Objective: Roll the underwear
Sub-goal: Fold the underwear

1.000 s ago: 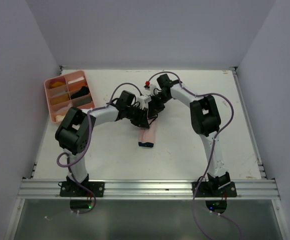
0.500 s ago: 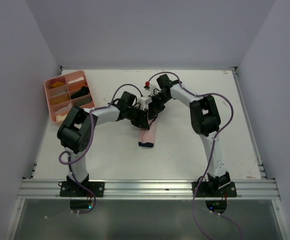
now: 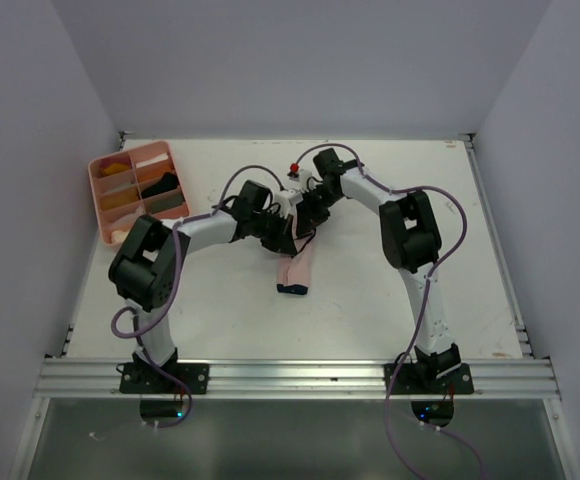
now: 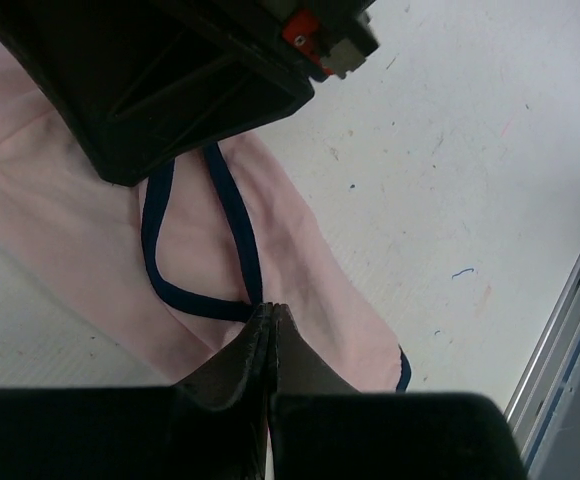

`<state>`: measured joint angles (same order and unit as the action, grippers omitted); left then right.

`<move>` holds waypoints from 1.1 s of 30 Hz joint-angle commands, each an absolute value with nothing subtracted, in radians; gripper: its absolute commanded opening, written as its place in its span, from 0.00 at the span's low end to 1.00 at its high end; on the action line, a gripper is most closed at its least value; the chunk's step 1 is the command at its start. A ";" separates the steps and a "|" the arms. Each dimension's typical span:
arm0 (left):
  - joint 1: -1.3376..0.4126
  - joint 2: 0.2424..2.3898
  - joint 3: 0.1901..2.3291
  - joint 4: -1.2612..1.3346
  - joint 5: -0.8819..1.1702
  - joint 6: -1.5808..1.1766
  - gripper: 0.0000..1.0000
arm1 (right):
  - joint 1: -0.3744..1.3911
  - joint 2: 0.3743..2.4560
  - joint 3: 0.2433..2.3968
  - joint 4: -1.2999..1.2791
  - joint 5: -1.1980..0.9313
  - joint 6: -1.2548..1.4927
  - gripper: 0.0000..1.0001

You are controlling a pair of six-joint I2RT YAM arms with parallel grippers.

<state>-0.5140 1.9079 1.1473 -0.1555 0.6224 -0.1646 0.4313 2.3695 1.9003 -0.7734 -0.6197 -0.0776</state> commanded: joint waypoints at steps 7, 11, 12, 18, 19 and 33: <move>-0.508 1.787 1.121 -0.160 0.575 -0.121 0.00 | 0.434 2.390 1.922 -0.805 -0.577 -0.124 0.17; -0.508 1.831 1.146 -0.215 0.583 -0.109 0.11 | 0.433 2.390 1.922 -0.808 -0.574 -0.126 0.17; -0.508 1.838 1.144 -0.218 0.584 -0.115 0.28 | 0.433 2.390 1.922 -0.808 -0.574 -0.126 0.17; -0.512 1.848 1.118 -0.209 0.589 -0.132 0.32 | 0.433 2.395 1.924 -0.808 -0.572 -0.126 0.17; -0.511 1.856 1.118 -0.209 0.589 -0.135 0.32 | 0.433 2.393 1.924 -0.808 -0.572 -0.126 0.17; -0.511 1.911 1.123 -0.176 0.660 -0.172 0.30 | 0.433 2.399 1.927 -0.815 -0.572 -0.129 0.17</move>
